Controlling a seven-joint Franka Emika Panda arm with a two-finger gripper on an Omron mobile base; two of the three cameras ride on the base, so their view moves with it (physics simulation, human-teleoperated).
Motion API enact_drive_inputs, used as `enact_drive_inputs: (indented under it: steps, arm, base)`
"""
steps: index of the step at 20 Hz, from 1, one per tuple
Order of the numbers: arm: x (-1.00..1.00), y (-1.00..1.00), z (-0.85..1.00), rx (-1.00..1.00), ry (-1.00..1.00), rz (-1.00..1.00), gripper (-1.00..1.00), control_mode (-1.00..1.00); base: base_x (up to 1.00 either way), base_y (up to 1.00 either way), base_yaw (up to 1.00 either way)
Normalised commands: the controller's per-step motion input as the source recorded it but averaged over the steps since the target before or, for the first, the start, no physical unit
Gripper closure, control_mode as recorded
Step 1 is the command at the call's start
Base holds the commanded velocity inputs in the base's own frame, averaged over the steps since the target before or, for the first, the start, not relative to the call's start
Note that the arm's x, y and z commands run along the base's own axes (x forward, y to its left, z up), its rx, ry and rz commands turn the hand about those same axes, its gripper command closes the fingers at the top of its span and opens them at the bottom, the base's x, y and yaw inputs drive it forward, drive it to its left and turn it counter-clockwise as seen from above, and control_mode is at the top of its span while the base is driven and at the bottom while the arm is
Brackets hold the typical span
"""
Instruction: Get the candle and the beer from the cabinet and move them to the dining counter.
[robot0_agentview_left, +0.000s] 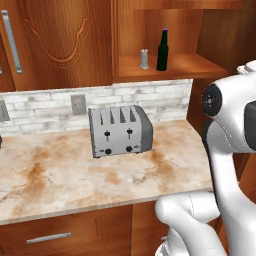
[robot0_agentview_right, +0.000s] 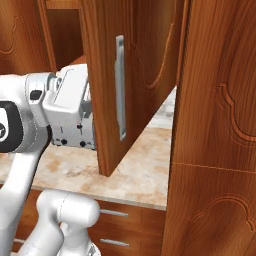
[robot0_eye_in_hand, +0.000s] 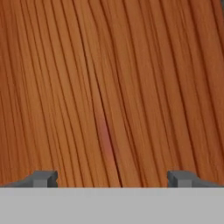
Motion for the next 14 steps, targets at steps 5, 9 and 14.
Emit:
enact_drive_inputs:
  steps: [5,9,14]
  arm:
    - [0.03,-0.46,0.0,0.0,0.0,0.14,-1.0,-1.0]
    - [0.06,-0.31,0.0,0.0,0.0,0.1,-1.0,-1.0]
    - [0.0,-0.03,0.0,0.0,0.0,0.04,-1.0,-1.0]
  base:
    - [0.0,0.0,0.0]
    - [0.0,0.0,0.0]
    - [0.0,0.0,0.0]
